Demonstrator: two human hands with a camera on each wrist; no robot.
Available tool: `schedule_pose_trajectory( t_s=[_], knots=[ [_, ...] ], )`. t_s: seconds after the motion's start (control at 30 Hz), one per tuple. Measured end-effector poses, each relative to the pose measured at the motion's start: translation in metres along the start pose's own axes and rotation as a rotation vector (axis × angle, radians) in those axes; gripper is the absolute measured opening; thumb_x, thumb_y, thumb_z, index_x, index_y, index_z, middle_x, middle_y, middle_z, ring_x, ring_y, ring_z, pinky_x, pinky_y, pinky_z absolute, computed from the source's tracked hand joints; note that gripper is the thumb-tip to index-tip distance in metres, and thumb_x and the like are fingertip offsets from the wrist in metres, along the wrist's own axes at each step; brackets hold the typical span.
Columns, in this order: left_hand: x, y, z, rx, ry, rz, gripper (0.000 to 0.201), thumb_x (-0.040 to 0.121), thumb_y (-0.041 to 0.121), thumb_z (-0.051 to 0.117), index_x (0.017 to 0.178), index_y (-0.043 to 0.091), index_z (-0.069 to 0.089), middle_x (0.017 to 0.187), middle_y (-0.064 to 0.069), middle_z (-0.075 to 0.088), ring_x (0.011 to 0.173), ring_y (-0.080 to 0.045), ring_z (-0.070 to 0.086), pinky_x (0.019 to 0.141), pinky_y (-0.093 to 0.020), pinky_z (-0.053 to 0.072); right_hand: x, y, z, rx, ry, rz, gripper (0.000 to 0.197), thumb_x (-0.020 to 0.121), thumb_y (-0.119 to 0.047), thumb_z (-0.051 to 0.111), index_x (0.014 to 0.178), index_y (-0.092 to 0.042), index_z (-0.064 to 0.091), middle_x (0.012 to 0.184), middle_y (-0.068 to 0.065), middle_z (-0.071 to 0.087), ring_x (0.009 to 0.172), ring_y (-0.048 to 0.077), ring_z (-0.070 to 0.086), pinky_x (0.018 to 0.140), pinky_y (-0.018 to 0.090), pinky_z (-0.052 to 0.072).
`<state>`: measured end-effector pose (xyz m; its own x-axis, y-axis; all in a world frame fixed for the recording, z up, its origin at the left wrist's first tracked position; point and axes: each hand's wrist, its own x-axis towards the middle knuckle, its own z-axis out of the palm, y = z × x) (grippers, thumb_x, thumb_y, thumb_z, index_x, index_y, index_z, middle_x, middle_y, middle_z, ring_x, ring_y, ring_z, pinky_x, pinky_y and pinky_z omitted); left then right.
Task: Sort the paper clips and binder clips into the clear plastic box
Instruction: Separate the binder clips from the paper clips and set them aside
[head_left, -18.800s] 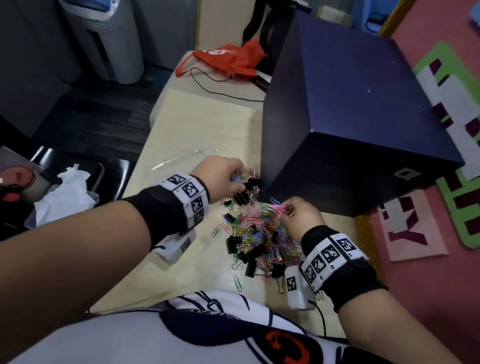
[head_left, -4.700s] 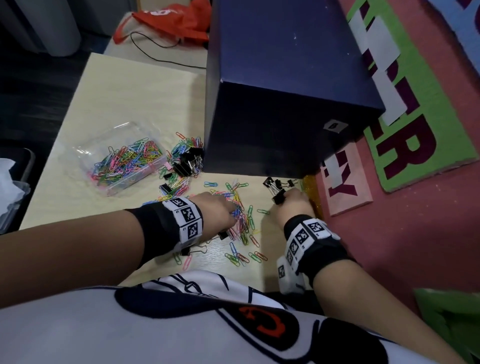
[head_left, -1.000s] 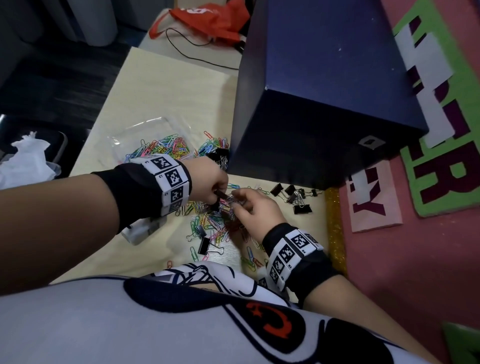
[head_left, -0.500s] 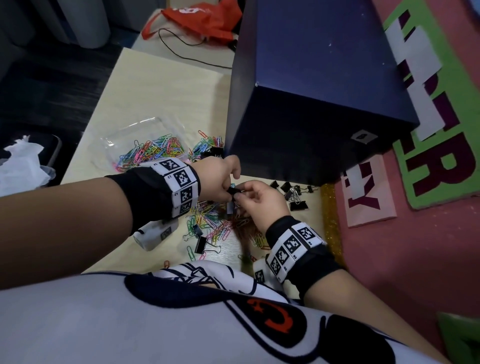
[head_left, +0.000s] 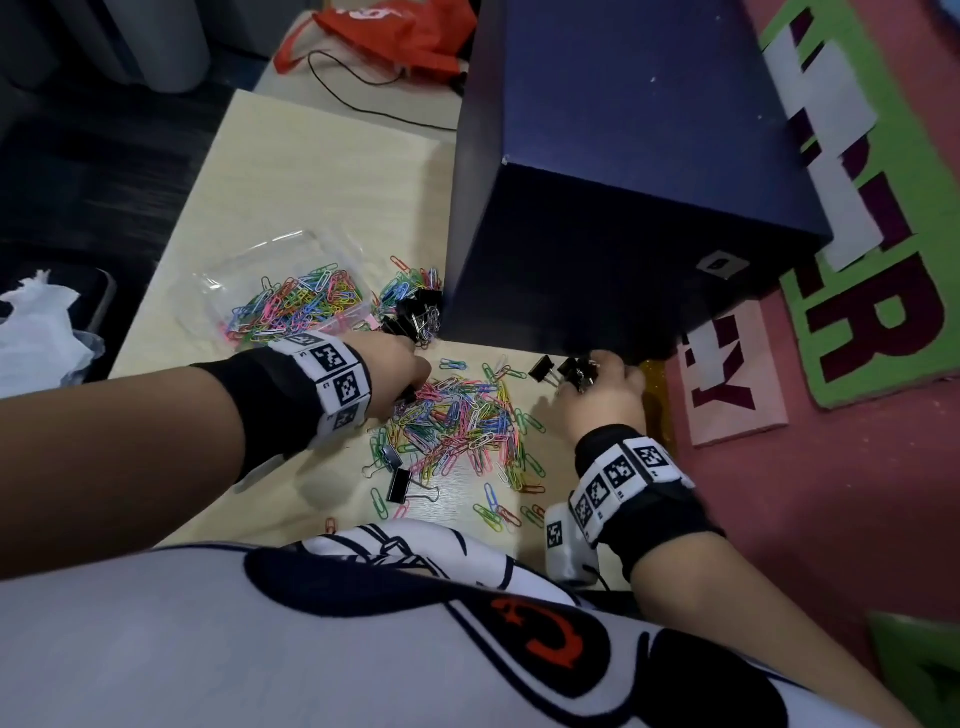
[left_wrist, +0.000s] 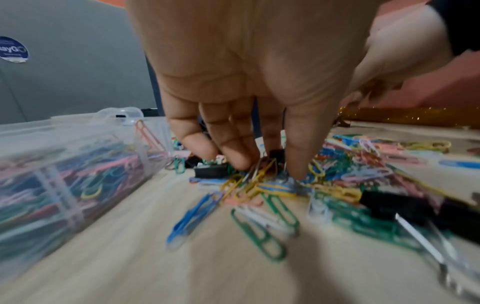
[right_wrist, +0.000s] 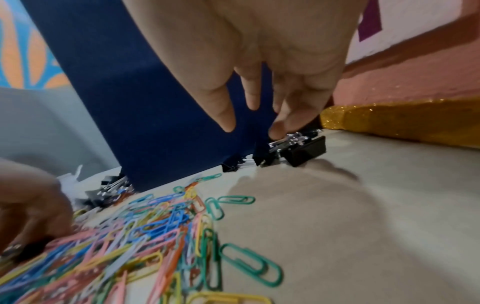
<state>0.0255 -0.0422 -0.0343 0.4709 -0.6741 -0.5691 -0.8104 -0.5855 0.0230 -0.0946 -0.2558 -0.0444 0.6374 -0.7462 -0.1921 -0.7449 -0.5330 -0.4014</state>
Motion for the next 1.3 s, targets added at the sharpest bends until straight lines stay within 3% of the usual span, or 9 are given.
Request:
schedule_pose_trajectory(
  t_s=[0.17, 0.27, 0.37, 0.47, 0.6, 0.77, 0.9, 1.13, 1.3],
  knots=[
    [-0.001, 0.0, 0.005, 0.014, 0.06, -0.01, 0.026, 0.089, 0.02, 0.059, 0.114, 0.021, 0.055, 0.106, -0.004, 0.051, 0.091, -0.024, 0.057, 0.07, -0.035, 0.05, -0.023, -0.021, -0.001, -0.151, -0.223, -0.24, 0.022, 0.092, -0.026, 0.052, 0.113, -0.024, 0.058, 0.122, 0.001, 0.048, 0.084, 0.015, 0.052, 0.074, 0.025, 0.042],
    [-0.001, -0.001, 0.007, -0.044, 0.085, -0.023, 0.028, 0.086, 0.024, 0.064, 0.111, 0.019, 0.055, 0.108, -0.004, 0.053, 0.095, -0.025, 0.058, 0.08, -0.037, 0.052, -0.045, -0.037, 0.007, -0.213, -0.389, -0.548, 0.017, 0.09, -0.02, 0.054, 0.104, -0.023, 0.063, 0.113, 0.001, 0.057, 0.095, 0.018, 0.058, 0.085, 0.032, 0.05],
    [-0.004, -0.002, 0.005, -0.067, 0.09, -0.014, 0.021, 0.084, 0.026, 0.064, 0.102, 0.017, 0.057, 0.108, -0.004, 0.056, 0.099, -0.025, 0.057, 0.075, -0.03, 0.043, -0.068, -0.05, 0.019, -0.36, -0.538, -0.831, 0.021, 0.088, -0.019, 0.053, 0.105, -0.021, 0.065, 0.11, 0.003, 0.058, 0.107, 0.023, 0.054, 0.09, 0.035, 0.046],
    [-0.008, -0.005, 0.003, -0.104, 0.103, -0.026, 0.013, 0.086, 0.024, 0.062, 0.092, 0.019, 0.051, 0.097, -0.003, 0.057, 0.092, -0.024, 0.055, 0.069, -0.027, 0.037, -0.087, -0.058, 0.03, -0.496, -0.573, -0.997, 0.032, 0.09, -0.038, 0.055, 0.114, -0.02, 0.062, 0.111, 0.005, 0.056, 0.11, 0.027, 0.052, 0.091, 0.037, 0.043],
    [-0.015, -0.009, 0.005, -0.182, 0.183, -0.073, 0.016, 0.084, 0.023, 0.06, 0.086, 0.021, 0.045, 0.083, -0.001, 0.055, 0.085, -0.026, 0.058, 0.064, -0.028, 0.038, -0.097, -0.058, 0.043, -0.601, -0.522, -1.013, 0.059, 0.082, -0.059, 0.057, 0.125, -0.02, 0.052, 0.119, 0.004, 0.055, 0.113, 0.026, 0.052, 0.093, 0.039, 0.04],
    [-0.023, -0.014, 0.011, -0.29, 0.26, -0.111, 0.02, 0.082, 0.02, 0.061, 0.098, 0.02, 0.049, 0.076, -0.001, 0.054, 0.078, -0.027, 0.056, 0.067, -0.033, 0.047, -0.099, -0.059, 0.048, -0.552, -0.466, -0.978, 0.045, 0.084, -0.047, 0.056, 0.118, -0.017, 0.056, 0.114, 0.005, 0.058, 0.108, 0.027, 0.056, 0.09, 0.038, 0.04],
    [-0.026, -0.013, 0.012, -0.283, 0.268, -0.076, 0.028, 0.086, 0.018, 0.056, 0.113, 0.025, 0.056, 0.093, -0.005, 0.067, 0.089, -0.026, 0.061, 0.075, -0.031, 0.05, -0.098, -0.055, 0.049, -0.546, -0.465, -0.974, 0.039, 0.086, -0.04, 0.055, 0.117, -0.017, 0.055, 0.115, 0.004, 0.057, 0.11, 0.025, 0.054, 0.092, 0.038, 0.037],
    [-0.026, -0.009, 0.012, -0.174, 0.238, -0.012, 0.009, 0.088, 0.013, 0.051, 0.091, 0.021, 0.056, 0.066, 0.004, 0.047, 0.07, -0.022, 0.048, 0.067, -0.032, 0.045, -0.103, -0.049, 0.051, -0.556, -0.454, -1.022, 0.045, 0.087, -0.05, 0.052, 0.123, -0.024, 0.052, 0.118, 0.006, 0.055, 0.112, 0.028, 0.052, 0.092, 0.04, 0.036],
    [-0.025, -0.003, 0.008, -0.201, 0.212, -0.019, 0.01, 0.089, 0.016, 0.051, 0.098, 0.021, 0.054, 0.083, -0.002, 0.063, 0.072, -0.021, 0.05, 0.063, -0.029, 0.041, -0.103, -0.047, 0.05, -0.496, -0.448, -1.007, 0.039, 0.084, -0.036, 0.057, 0.117, -0.017, 0.052, 0.114, 0.009, 0.056, 0.107, 0.03, 0.053, 0.091, 0.039, 0.038]
  ],
)
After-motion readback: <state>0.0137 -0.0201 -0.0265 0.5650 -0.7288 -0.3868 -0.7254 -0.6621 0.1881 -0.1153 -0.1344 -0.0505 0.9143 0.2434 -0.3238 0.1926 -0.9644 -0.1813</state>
